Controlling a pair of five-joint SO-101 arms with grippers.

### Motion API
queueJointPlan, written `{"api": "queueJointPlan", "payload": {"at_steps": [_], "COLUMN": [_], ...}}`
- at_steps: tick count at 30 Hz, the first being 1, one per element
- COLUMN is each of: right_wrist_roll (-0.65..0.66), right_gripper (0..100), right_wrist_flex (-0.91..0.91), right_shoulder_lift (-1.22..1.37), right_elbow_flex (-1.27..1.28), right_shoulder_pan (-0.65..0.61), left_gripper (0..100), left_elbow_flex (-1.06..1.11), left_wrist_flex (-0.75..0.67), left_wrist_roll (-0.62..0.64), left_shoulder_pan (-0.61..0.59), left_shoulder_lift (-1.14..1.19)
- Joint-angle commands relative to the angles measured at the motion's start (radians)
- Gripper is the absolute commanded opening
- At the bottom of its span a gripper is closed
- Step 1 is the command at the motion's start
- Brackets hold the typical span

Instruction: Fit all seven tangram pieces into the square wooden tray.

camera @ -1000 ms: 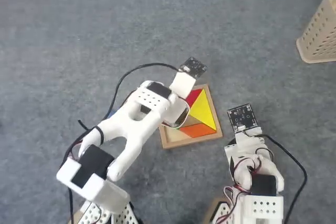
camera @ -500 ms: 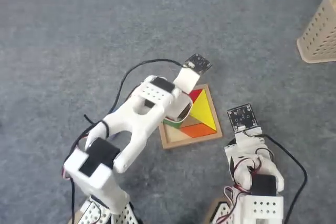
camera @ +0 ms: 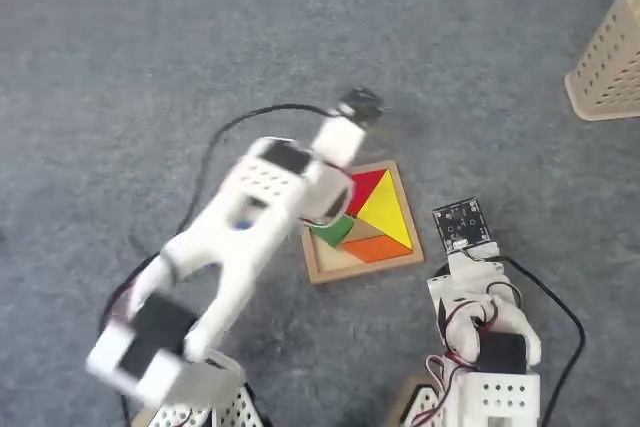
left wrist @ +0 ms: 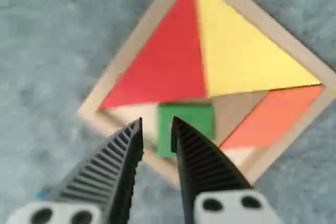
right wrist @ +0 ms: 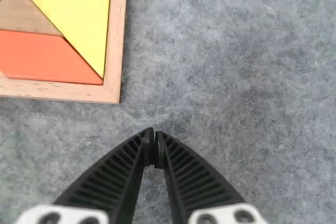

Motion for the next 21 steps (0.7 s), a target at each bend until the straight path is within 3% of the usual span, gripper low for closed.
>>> {"api": "queueJointPlan", "payload": {"at_steps": [1, 7, 14, 21], "right_wrist_roll": [0.011, 0.011, 0.011, 0.011], "right_gripper": [0.6, 0.6, 0.6, 0.6], "right_wrist_flex": [0.005, 0.005, 0.005, 0.005], "right_shoulder_lift": [0.008, 0.008, 0.008, 0.008], "right_elbow_flex": [0.015, 0.015, 0.015, 0.015], "right_shoulder_pan": [0.010, 0.010, 0.010, 0.010], "left_gripper": [9, 9, 18, 18], "left_elbow_flex": [0.090, 0.236, 0.179, 0.047], "left_wrist_flex": [0.011, 0.005, 0.002, 0.068], "left_wrist_roll": [-0.005, -0.021, 0.078, 0.080], "left_shoulder_pan": [-0.144, -0.379, -0.434, -0.428], "left_shoulder_lift": [-0.212, -0.261, -0.112, 0.103]}}
